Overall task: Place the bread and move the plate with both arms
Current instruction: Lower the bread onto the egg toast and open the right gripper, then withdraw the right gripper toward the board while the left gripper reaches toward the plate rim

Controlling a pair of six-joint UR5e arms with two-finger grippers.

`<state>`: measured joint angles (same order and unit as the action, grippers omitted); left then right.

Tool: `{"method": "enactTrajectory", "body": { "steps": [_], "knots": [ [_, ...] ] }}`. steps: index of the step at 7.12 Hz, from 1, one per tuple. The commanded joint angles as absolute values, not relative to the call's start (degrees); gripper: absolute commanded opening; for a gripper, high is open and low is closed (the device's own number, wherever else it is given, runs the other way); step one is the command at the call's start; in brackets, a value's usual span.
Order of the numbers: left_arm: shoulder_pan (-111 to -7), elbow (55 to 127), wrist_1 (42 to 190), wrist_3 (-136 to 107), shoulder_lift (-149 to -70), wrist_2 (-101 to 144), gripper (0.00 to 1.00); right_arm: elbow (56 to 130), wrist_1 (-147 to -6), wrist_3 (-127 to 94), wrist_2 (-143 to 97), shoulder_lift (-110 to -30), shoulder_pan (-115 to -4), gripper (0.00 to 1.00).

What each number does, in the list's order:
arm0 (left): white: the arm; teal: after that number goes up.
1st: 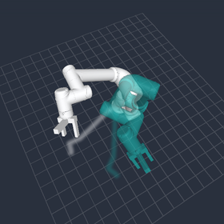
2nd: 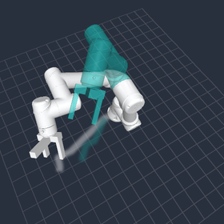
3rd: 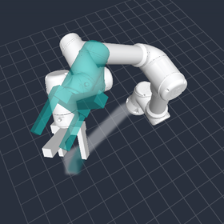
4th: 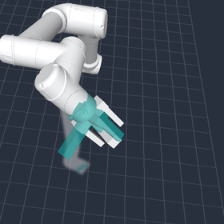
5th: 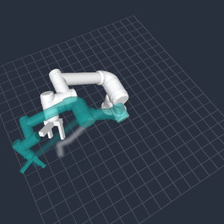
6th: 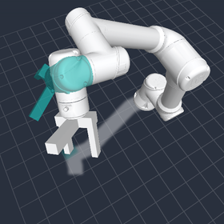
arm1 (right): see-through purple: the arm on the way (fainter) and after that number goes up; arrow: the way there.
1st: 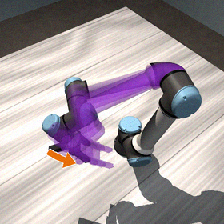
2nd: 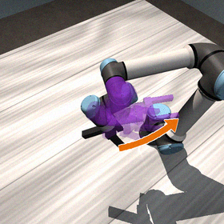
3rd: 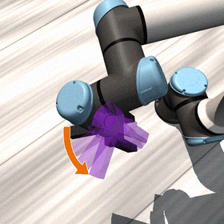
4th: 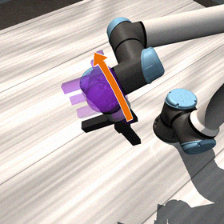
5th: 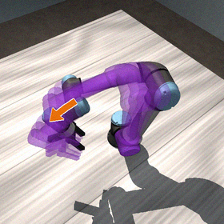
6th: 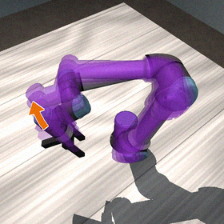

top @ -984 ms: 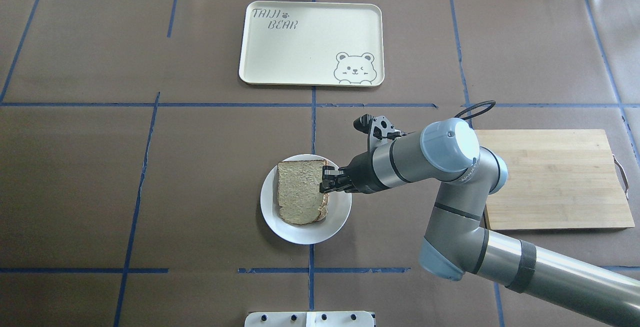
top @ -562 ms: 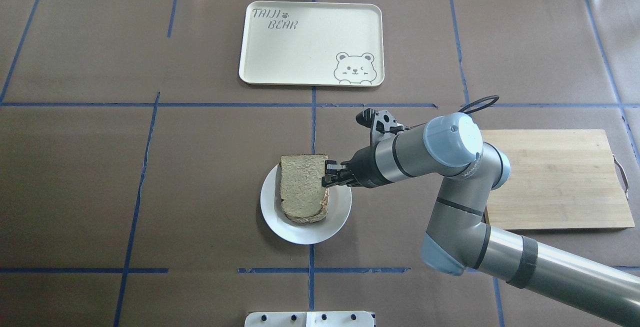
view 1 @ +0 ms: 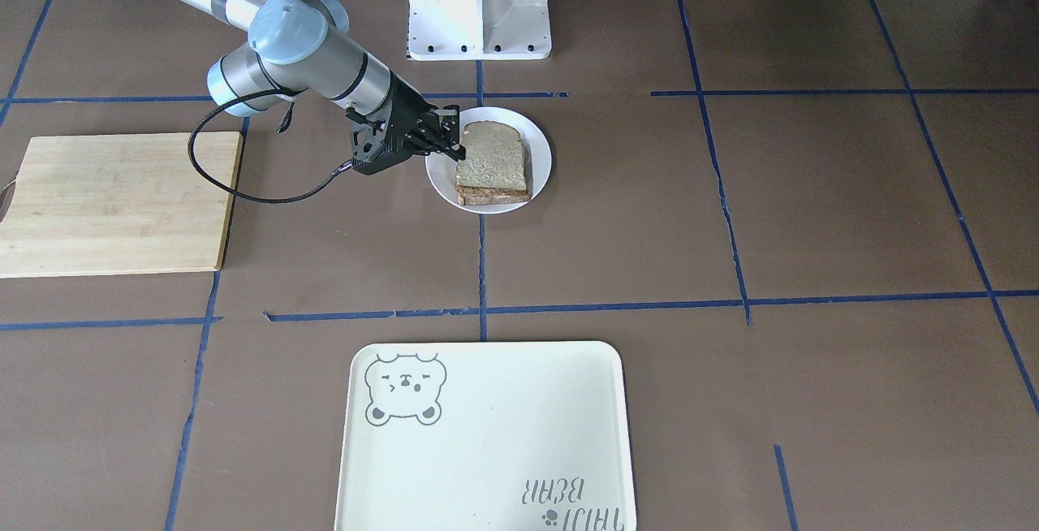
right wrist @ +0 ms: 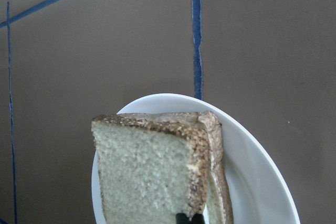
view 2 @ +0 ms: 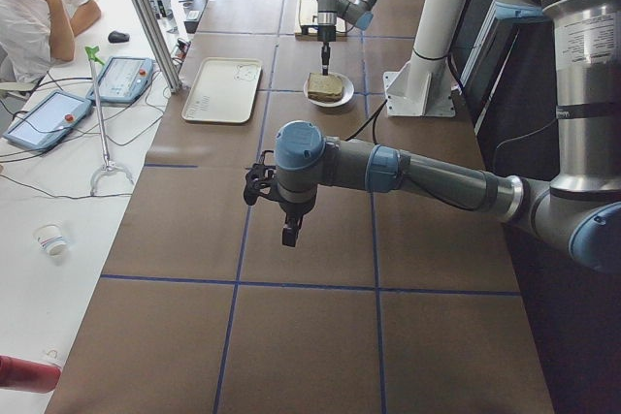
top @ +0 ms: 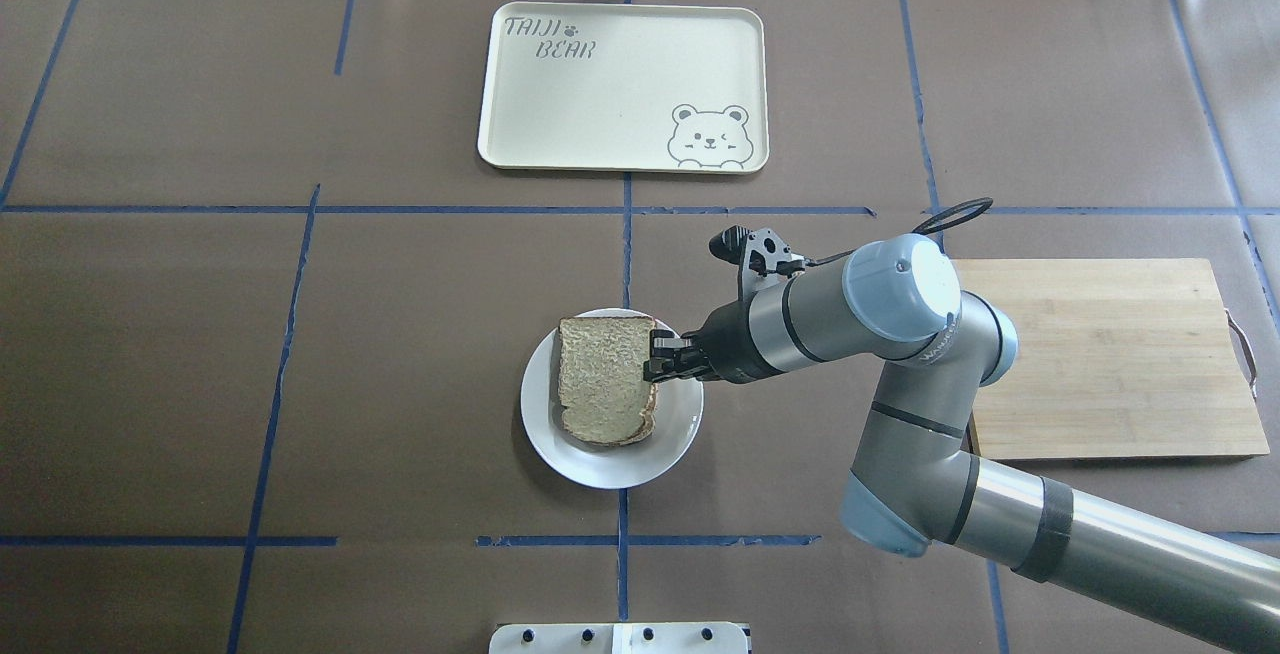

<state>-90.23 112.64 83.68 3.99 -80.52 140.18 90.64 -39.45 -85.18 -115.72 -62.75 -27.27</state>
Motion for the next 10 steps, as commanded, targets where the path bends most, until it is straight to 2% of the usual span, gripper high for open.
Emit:
{"method": "enactTrajectory", "body": {
  "steps": [1,2,3,5,6,8,10],
  "knots": [
    [-90.3,112.7,83.7,4.0,-80.5,140.2,1.00,90.6,-39.7,-83.1,-115.8,-62.7,-27.3,0.64],
    [-90.3,112.7,83.7,4.0,-80.5,140.2,1.00,90.6,-39.7,-83.1,-115.8,-62.7,-27.3,0.86],
    [-90.2,112.7,84.1,4.0,-80.6,140.3,1.00,90.9,-39.8,-83.1,-115.8,-62.7,-27.7,0.99],
    [-88.6,112.6,84.5,-2.7,-80.9,149.9,1.00,96.3,-40.2,-83.1,-118.8,-68.9,-31.6,1.00],
    [-84.0,112.6,88.1,-9.6,-81.3,152.7,1.00,98.4,-41.6,-83.3,-119.0,-73.3,-34.4,1.00],
    [-74.0,112.1,102.9,-29.2,-83.7,152.8,1.00,105.4,-52.8,-83.0,-119.0,-79.4,-39.3,1.00],
    [-61.6,110.7,115.7,-51.4,-89.3,145.9,1.00,108.7,-53.3,-81.5,-119.1,-84.6,-42.3,1.00]
  ]
}}
